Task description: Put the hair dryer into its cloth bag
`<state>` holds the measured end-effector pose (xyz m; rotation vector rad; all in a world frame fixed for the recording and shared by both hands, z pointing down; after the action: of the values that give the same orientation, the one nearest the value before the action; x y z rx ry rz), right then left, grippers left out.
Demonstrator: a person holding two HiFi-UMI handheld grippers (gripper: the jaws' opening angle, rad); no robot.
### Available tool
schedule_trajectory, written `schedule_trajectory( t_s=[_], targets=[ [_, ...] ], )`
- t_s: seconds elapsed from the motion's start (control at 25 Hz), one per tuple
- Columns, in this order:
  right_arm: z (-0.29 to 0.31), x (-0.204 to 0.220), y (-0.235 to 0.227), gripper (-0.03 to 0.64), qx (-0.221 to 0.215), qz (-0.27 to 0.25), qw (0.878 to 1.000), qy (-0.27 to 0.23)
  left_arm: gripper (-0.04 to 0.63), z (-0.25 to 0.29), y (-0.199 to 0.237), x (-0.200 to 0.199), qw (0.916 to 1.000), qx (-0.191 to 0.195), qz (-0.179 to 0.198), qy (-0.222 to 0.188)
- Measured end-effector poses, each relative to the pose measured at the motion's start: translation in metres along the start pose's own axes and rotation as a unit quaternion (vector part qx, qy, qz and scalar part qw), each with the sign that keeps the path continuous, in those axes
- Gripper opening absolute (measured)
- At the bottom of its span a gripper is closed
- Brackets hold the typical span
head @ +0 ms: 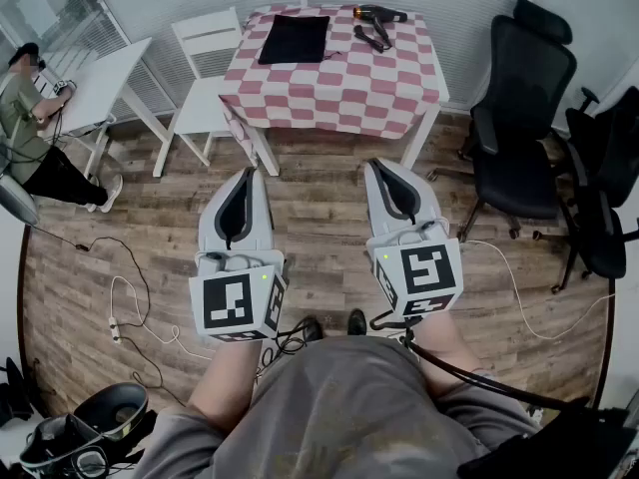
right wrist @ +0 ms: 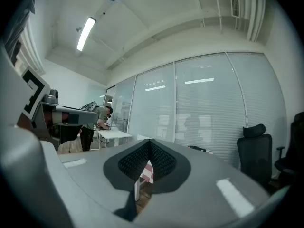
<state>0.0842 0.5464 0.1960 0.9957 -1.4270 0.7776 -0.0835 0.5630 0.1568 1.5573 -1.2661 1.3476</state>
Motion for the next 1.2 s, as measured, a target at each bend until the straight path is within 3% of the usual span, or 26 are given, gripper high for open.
schedule_trajectory(
  t_s=[0.4,0.64,0.92,1.2],
  targets=[
    [-0.012,0.014,-0.030,0.025,-0.010,0.004,1.000,0.007,0.000,0.011,-0.035,0.013,0.9998,-0.002,-0.005,0.019],
    [-0.007,0.028,-0.046,0.028,-0.024,0.048,0.998,0.014,0.000,0.020,-0.049,0.021,0.9996,-0.003,-0.002,0.027],
    [0.019,0.052,-0.048,0.028,-0.028,0.049,0.998,0.035,0.000,0.040,-0.032,0.045,0.9990,-0.010,-0.009,0.043],
    [0.091,0.072,-0.057,0.028,-0.021,0.041,0.998,0.046,0.000,0.101,0.011,0.075,0.9988,-0.007,-0.021,0.045]
  ],
)
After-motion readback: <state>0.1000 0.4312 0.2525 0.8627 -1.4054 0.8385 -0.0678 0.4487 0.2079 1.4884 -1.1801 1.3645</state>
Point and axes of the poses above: the fingertips, and each gripper's own axes: z forward along the fingers, y to its left, x out of its underside, the point moved 2 cm from there along -z, backward along the fingers, and after that the axes turned 9 degrees about -y, right-handed, at the moved point
